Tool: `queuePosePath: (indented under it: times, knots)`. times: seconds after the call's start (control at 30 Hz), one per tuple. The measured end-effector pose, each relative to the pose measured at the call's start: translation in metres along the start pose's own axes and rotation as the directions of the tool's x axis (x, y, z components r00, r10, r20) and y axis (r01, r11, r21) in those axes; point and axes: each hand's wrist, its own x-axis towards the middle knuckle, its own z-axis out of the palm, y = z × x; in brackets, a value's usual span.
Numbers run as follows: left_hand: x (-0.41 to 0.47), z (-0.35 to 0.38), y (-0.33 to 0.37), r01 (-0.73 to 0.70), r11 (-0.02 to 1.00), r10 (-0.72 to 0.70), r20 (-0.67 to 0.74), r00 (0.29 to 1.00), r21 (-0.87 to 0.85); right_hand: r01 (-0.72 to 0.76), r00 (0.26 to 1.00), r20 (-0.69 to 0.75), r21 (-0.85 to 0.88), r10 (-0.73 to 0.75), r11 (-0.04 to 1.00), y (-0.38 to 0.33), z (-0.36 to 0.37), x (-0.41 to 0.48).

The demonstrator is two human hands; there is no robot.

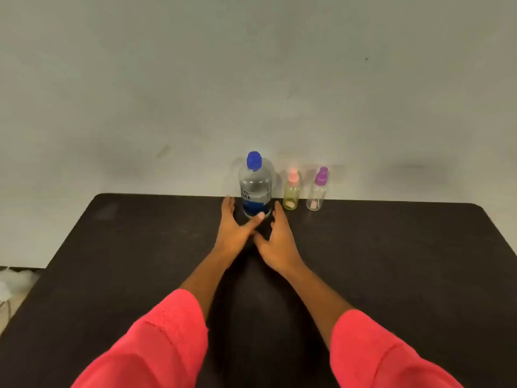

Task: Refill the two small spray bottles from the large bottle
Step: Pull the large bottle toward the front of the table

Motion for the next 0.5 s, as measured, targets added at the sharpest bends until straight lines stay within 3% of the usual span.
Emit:
queuePosePath:
  times: [0.1, 0.23, 0.5]
  knots:
    - [0.010, -0.001, -0.001, -0.127, 0.992, 0.127, -0.010, 0.992, -0.012, 0.126, 0.991, -0.042, -0.015, -0.127, 0.992, 0.005, 0.003, 0.015]
    - [0.009, 0.004, -0.007, -0.269, 0.960, 0.269, 0.003, 0.963, 0.077, 0.140, 0.987, -0.073, -0.059, -0.144, 0.988, 0.016, 0.008, 0.024]
    - [-0.015, -0.004, -0.025, -0.292, 0.952, 0.297, -0.042, 0.954, 0.091, 0.207, 0.971, -0.110, -0.045, -0.211, 0.977, 0.017, 0.008, -0.005]
